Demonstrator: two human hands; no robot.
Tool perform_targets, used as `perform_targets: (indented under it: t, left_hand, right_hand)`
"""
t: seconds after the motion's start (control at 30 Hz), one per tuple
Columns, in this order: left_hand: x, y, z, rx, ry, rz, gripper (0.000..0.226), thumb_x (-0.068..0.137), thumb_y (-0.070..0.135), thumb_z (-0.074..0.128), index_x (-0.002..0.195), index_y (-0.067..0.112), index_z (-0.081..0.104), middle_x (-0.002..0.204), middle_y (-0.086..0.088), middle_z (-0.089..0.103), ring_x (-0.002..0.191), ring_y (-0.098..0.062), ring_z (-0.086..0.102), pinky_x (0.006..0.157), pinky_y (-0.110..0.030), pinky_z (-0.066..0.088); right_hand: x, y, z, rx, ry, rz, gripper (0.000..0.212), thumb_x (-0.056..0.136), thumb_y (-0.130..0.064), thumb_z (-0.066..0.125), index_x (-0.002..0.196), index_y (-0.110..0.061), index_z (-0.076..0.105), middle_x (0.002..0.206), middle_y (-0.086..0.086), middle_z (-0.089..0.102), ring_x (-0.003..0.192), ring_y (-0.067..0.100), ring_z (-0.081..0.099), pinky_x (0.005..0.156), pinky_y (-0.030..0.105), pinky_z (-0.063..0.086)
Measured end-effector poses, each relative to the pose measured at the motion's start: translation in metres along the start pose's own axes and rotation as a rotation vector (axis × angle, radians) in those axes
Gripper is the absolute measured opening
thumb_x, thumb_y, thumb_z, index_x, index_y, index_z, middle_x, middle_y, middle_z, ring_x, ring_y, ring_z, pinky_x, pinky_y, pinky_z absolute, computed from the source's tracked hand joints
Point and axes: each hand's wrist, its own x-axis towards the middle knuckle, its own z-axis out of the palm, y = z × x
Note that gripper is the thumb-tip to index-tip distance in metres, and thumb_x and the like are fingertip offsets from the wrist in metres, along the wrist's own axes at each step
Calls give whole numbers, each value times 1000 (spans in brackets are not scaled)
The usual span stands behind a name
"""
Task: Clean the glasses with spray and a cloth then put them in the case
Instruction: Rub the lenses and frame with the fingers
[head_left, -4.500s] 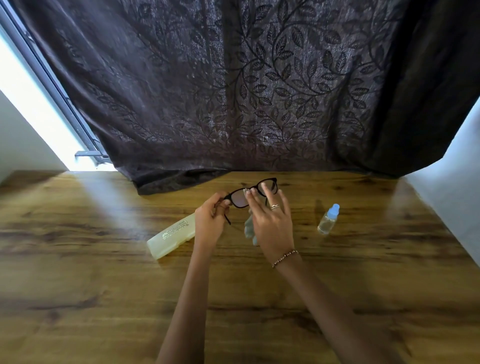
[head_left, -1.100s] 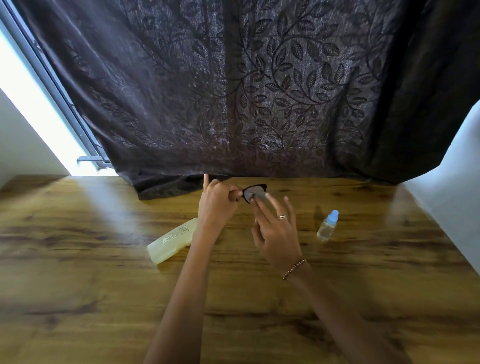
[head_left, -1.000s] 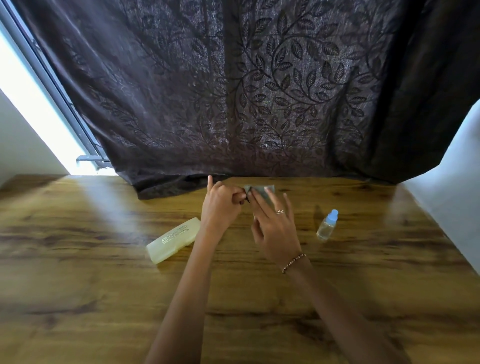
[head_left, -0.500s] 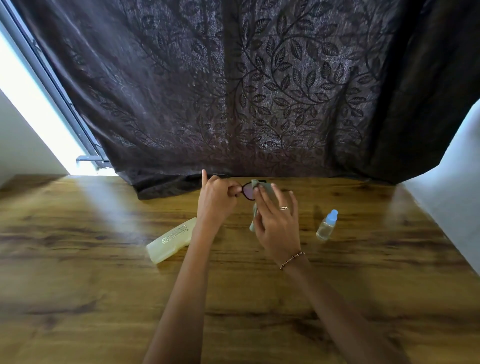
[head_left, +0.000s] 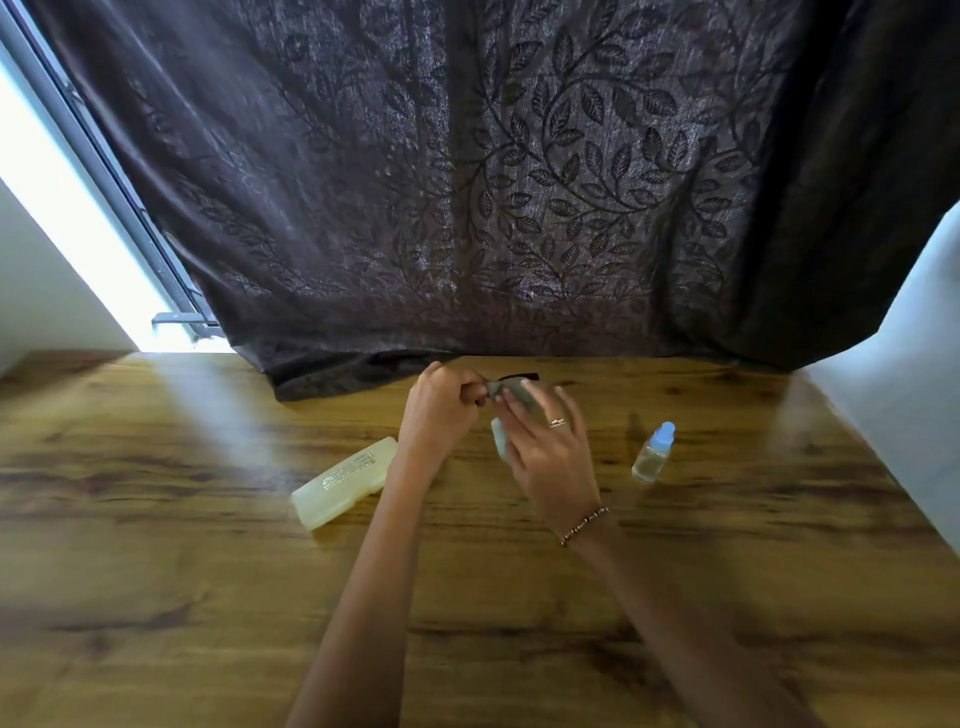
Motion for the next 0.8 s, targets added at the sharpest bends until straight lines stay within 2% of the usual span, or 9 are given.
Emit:
perform_targets:
  t: [0.07, 0.13, 0.2, 0.27, 0.37, 0.5, 0.67, 0.8]
  left_hand:
    - [0, 2, 0, -2, -12, -10, 22, 87, 1, 51, 83, 6, 72, 80, -11, 65, 84, -27, 59, 67, -29, 42]
    - [3, 1, -4, -27, 9, -16, 21, 89, 2, 53, 90, 6, 74, 87, -9, 71, 91, -25, 61, 76, -32, 48]
    - [4, 0, -10, -37, 37, -14, 21, 88, 1, 55, 93, 6, 74, 90, -6, 73, 95, -23, 62, 83, -34, 50]
    - [5, 0, -13, -32, 29, -12, 21, 88, 0, 54, 93, 5, 74, 90, -6, 73, 95, -23, 63, 84, -34, 50]
    - [4, 3, -8, -7, -36, -10, 20, 88, 2, 52, 88, 4, 72, 88, -11, 71, 92, -27, 62, 78, -35, 50]
    - [4, 4, -9, -30, -4, 4, 20, 88, 3, 55, 90, 6, 74, 87, -8, 73, 91, -25, 62, 80, -37, 50]
    - [5, 4, -6, -5, 2, -2, 20, 88, 4, 53, 89, 7, 73, 88, -9, 70, 90, -24, 60, 78, -35, 49]
    - [4, 4, -2, 22, 3, 35, 20, 90, 6, 53, 83, 6, 71, 80, -7, 66, 83, -19, 52, 67, -26, 37]
  right_hand:
    - [3, 0, 0, 14, -48, 0, 41, 88, -18, 58, 129, -14, 58, 133, -4, 59, 132, 22, 45, 109, 50, 31]
    - [7, 2, -1, -7, -48, 67, 44, 90, -19, 56, 133, -15, 54, 135, -5, 57, 134, 22, 42, 111, 51, 28]
    - [7, 4, -1, -9, -1, 110, 40, 90, -17, 58, 130, -13, 58, 130, -4, 61, 133, 21, 44, 110, 50, 29]
    - [3, 3, 2, 16, 35, 67, 35, 89, -14, 61, 123, -11, 63, 124, -3, 65, 129, 21, 47, 109, 50, 31]
    - [4, -2, 3, 53, -1, -13, 38, 89, -16, 58, 126, -12, 60, 130, -2, 61, 131, 21, 46, 109, 49, 32]
    - [12, 4, -3, 24, 34, 133, 38, 94, -26, 55, 129, -12, 58, 132, -2, 60, 131, 22, 46, 105, 50, 35]
    - [3, 3, 1, 57, 67, 27, 30, 88, -13, 57, 116, -9, 67, 119, 1, 68, 125, 22, 52, 105, 48, 36]
    - [10, 2, -3, 107, 51, 64, 32, 91, -18, 58, 122, -12, 63, 124, -3, 65, 128, 23, 49, 106, 48, 36]
